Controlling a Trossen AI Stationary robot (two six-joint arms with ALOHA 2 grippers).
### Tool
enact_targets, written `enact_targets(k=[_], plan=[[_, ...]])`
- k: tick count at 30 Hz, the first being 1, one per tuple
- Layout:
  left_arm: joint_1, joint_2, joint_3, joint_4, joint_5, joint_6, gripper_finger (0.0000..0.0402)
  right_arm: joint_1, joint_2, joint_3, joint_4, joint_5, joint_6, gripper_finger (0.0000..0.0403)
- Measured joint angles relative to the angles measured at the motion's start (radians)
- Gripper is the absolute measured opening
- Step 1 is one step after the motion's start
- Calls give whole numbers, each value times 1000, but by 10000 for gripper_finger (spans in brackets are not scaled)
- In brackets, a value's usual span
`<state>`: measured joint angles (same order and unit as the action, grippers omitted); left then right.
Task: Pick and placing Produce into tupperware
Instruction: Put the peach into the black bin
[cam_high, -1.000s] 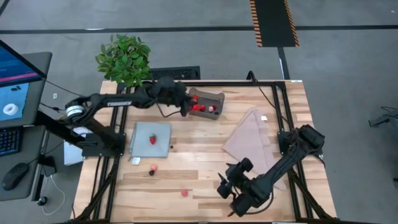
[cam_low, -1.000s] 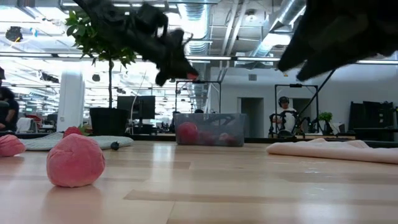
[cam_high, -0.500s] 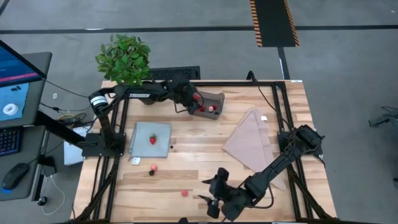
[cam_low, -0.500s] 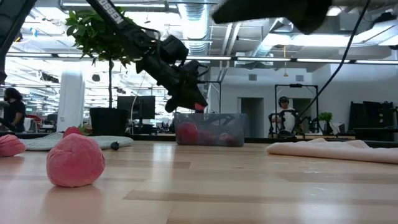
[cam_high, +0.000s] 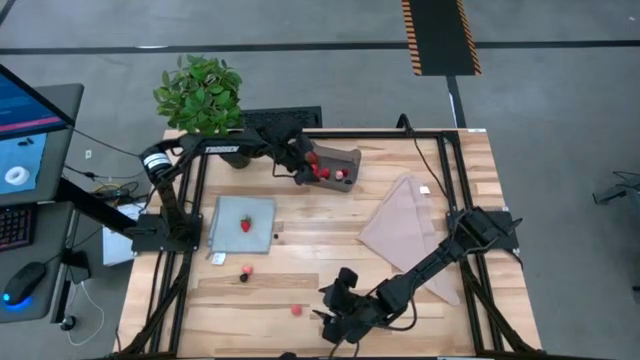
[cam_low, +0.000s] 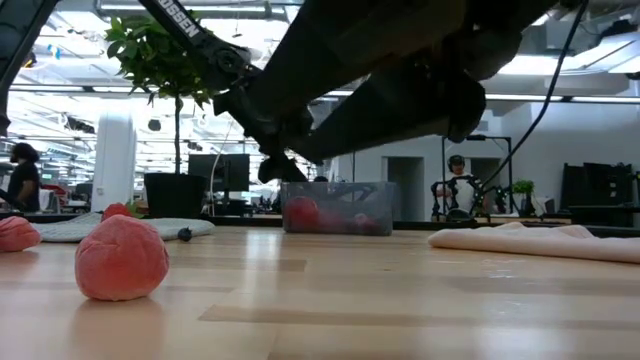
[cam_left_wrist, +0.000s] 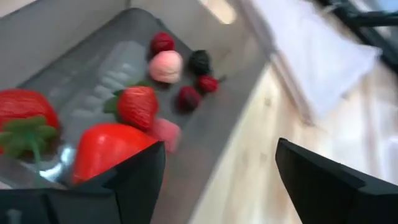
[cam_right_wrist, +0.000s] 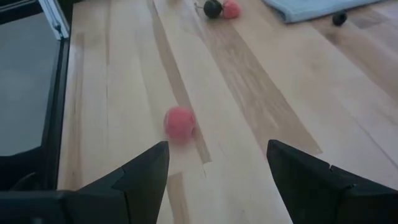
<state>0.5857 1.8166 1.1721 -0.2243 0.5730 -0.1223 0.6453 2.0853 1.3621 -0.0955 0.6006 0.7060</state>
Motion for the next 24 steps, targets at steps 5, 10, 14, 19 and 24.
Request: enact_targets(k=[5,10,14,19,24], plan=[[24,-31,-2,-44,137,-27,298,-7,0,0,-2,-23,-25,294],[24,-97,0,-59,188,-45,299,-41,85,-1,51,-100,-38,294],[20,-148,0,-60,180,-51,299,-69,136,8,113,-156,-51,294],[20,-202,0,-79,173,-53,299,-85,158,11,187,-203,-72,294],[20,-240,0,-78,169,-56,299,-86,161,10,222,-229,-88,294]])
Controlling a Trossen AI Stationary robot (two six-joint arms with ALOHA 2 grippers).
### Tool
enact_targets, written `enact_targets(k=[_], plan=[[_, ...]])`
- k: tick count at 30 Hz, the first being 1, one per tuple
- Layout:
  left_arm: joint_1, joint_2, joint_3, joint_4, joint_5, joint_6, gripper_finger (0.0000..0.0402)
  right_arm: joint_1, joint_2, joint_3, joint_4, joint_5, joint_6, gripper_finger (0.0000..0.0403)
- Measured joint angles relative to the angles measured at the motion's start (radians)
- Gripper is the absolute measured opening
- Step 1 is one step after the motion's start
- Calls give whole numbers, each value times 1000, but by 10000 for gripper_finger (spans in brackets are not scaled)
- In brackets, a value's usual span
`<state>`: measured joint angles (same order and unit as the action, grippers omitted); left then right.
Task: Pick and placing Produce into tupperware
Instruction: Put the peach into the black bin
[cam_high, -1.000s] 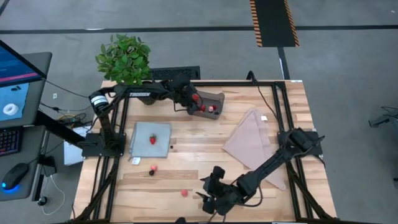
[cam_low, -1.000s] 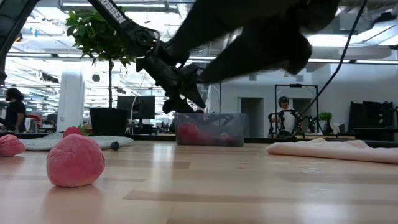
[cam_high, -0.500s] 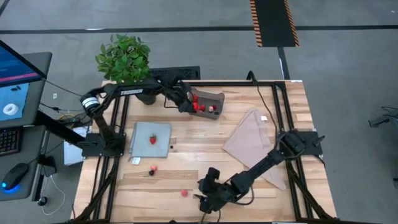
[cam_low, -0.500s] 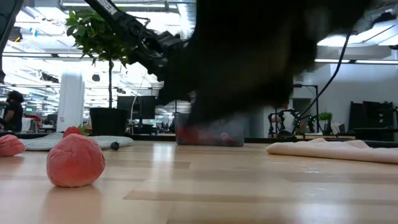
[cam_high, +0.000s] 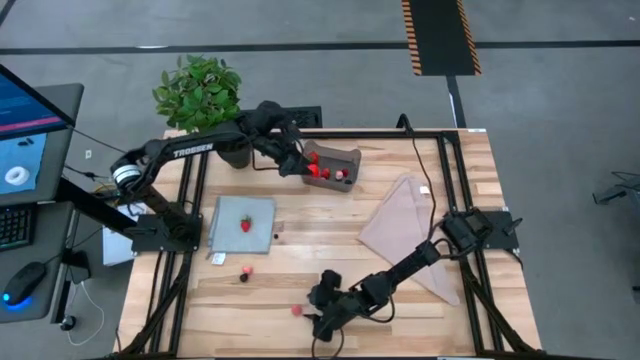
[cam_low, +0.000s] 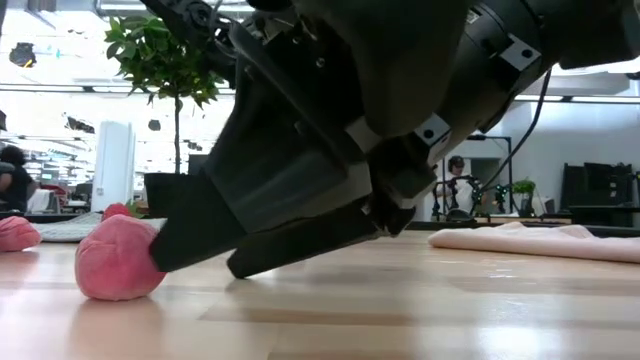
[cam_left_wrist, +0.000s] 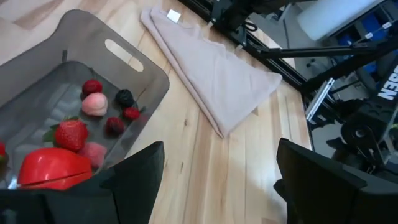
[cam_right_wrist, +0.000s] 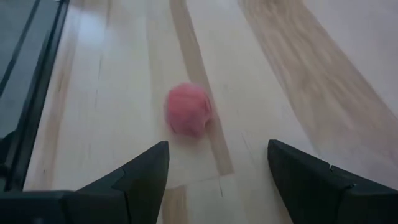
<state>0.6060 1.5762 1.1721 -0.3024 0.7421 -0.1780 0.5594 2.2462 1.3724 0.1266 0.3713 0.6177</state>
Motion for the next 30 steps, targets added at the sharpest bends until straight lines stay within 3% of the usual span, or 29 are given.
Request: enact_targets(k=[19,25,30], plan=[[0,-10,0,1,-16,-11,299,-30,93,124,-47,-27,-45,281],[0,-10,0,1,-15,-18,299,-39,93,123,-51,-34,-32,227],[0,-10,0,1,-15,-19,299,-49,93,122,-51,-32,-31,140]])
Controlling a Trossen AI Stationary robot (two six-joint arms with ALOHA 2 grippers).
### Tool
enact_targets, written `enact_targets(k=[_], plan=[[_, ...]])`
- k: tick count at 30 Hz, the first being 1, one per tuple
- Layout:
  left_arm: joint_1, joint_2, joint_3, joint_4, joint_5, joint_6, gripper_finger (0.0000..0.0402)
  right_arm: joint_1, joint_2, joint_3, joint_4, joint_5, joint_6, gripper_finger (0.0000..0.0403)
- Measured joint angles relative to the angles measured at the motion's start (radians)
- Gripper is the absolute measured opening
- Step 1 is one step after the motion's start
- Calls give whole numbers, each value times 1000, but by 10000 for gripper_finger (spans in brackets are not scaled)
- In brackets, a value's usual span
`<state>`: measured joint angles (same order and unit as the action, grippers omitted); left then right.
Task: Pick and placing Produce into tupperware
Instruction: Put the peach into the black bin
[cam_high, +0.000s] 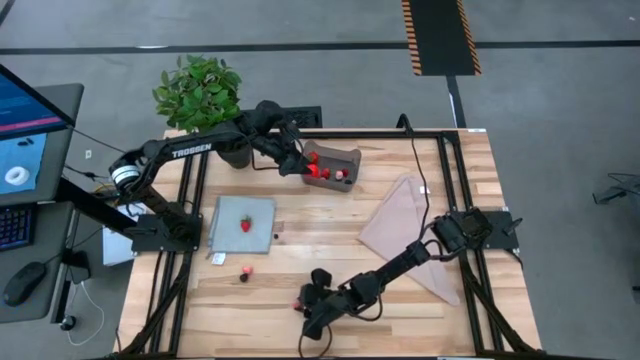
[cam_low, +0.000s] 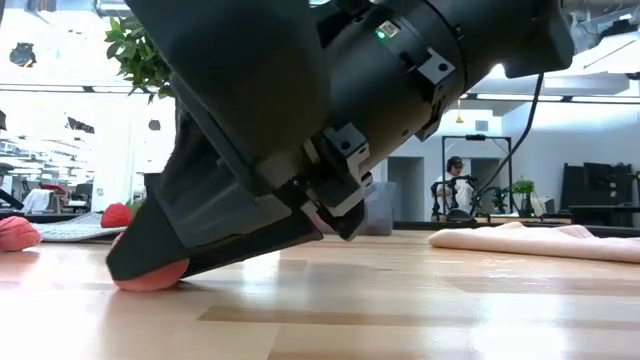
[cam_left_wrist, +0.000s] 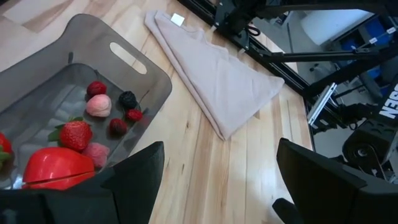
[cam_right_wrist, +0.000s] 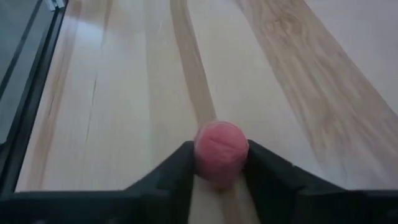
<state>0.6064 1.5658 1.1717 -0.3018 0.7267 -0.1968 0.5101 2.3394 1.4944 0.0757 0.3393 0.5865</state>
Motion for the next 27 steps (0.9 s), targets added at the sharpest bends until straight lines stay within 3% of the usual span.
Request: enact_targets(k=[5,12,19,27], plan=[[0,-26,-1,-10,32,0,299,-8,-9,0,-22,-7,-11,82],[-17,-171,-1,-103,8,38,299,-28,-46,-3,-108,14,-16,109],[-81,-365,-1,-213,-117,88,299,-71,-93,-5,-257,65,-44,93],[-192,-559,-15,-395,-338,131,295,-136,-183,-5,-324,80,-117,100]])
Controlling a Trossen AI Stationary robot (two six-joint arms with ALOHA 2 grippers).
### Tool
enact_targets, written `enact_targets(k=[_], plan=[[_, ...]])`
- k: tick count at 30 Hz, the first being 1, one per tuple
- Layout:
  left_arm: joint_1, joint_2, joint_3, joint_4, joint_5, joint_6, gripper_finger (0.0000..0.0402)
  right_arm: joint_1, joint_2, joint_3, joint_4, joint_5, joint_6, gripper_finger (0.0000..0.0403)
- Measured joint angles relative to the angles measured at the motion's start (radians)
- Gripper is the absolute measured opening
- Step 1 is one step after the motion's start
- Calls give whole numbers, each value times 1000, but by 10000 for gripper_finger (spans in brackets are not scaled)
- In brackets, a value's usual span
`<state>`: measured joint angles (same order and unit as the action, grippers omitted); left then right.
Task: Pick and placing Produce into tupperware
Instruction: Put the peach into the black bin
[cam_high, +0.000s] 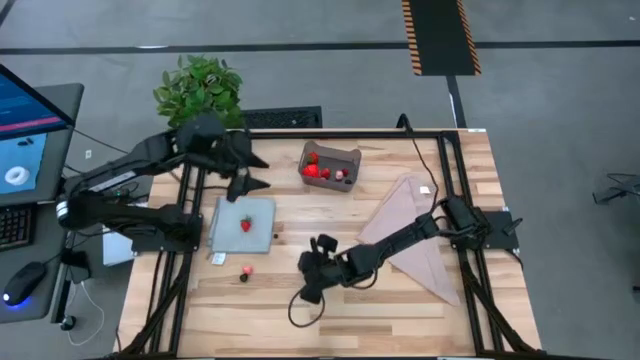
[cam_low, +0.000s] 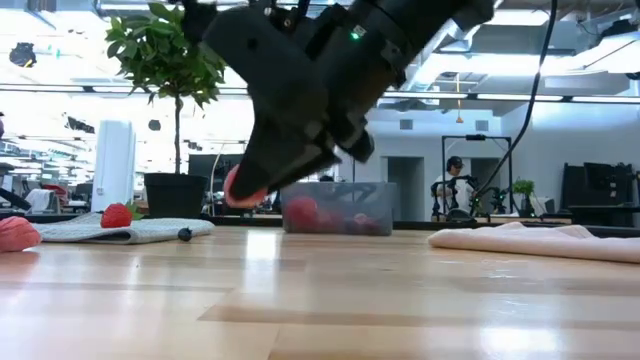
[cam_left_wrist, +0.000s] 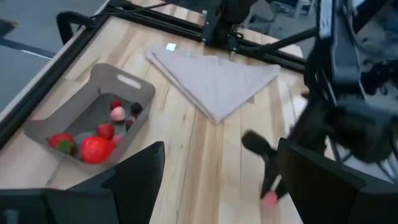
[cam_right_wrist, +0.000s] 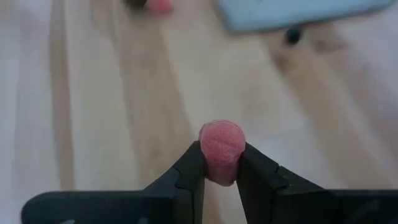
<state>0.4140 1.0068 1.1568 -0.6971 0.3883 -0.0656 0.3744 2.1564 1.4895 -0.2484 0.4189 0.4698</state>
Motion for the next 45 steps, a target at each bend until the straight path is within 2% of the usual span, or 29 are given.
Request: enact_targets(k=[3,13,18,22,28,34,37,39,45], plan=[[-31,-74,-73,-3,-62,-27,289,-28,-38,0,-29,16,-35,100],[-78,-327,-362,39,-131,-189,278,-149,-179,2,-171,67,-83,99],[-110,-425,-493,37,-294,-284,278,-224,-246,2,-235,77,-104,99],[-141,-465,-590,94,-291,-332,278,-298,-292,3,-265,77,-112,99],[-210,-461,-706,216,-291,-395,278,-442,-309,3,-325,17,-91,99],[-307,-427,-754,305,-330,-445,278,-568,-290,2,-350,-44,-77,98],[-356,-399,-772,323,-375,-470,278,-622,-286,-5,-356,-137,-57,100],[-387,-370,-782,349,-400,-478,278,-656,-286,-9,-375,-194,-34,108],[-477,-273,-789,414,-465,-492,278,-700,-285,-66,-389,-219,-23,151]])
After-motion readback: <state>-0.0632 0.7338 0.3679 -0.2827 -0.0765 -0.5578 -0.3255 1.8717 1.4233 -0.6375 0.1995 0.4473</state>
